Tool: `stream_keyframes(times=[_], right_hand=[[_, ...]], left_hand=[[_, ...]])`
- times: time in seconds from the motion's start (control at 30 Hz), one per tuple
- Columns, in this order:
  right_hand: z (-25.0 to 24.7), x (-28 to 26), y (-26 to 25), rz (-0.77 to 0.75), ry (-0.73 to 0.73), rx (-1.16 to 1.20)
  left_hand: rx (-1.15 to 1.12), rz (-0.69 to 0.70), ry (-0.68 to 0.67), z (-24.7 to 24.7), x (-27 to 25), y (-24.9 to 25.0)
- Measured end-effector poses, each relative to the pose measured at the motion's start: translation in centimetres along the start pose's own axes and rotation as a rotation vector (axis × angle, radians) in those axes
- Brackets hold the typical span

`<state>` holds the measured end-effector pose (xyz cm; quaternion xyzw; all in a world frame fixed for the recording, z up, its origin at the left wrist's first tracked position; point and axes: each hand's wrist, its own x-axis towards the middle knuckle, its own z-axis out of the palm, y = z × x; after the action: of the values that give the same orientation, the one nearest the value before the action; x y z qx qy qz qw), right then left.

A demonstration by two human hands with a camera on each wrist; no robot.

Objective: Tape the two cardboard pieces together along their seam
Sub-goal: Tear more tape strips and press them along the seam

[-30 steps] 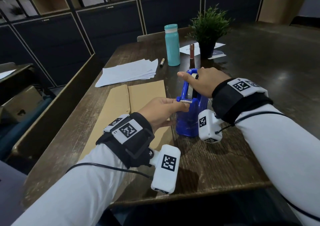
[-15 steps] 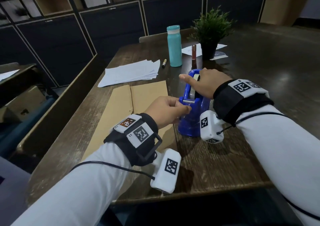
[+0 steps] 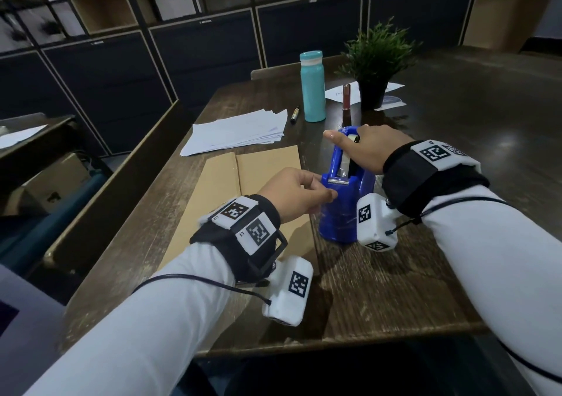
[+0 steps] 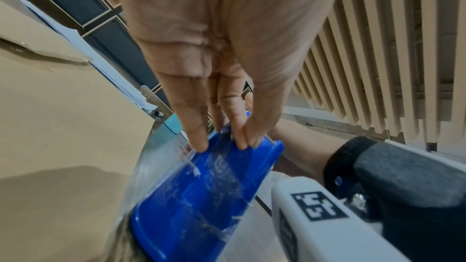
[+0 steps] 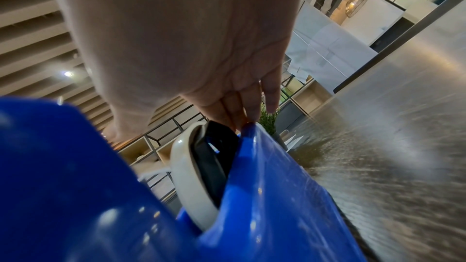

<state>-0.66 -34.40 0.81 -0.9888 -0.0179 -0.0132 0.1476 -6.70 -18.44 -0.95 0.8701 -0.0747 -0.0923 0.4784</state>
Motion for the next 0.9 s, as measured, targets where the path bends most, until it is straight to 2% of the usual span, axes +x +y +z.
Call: stream_keyframes(times=[0.23,0.5,0.6,0.67,0.77,0.9], right_hand=[[-0.1,0.1,0.1,0.003,-0.014,0.011],[0.2,0.4,0.3,-0.031,-0.011,0.044],[0.0,-0.4,-0.4,-0.023,0.011,0.006],[-0.9,-1.7,-1.5,-0.116,0.121,-0.053],[-2.6,-4.2,-3.7,-0.336,0.262,-0.046],[-2.0,-5.8,-6.5,-0.524,0.243,0.126]], left_hand=[[0.086,0.013,-0.033,-0.5,-0.2,0.4],[0.291,0.03,-0.101,-1.5,-0.4,1.0],[0.303,0.078,-0.07,-2.5,-1.0,1.0],[0.294,0.091,-0.018,-3.9,-2.0,0.6],[0.219,0.084,0.075,-6.2,-3.2,-0.9],[0.05,0.076,0.177,-8.5,-4.7,-2.8]])
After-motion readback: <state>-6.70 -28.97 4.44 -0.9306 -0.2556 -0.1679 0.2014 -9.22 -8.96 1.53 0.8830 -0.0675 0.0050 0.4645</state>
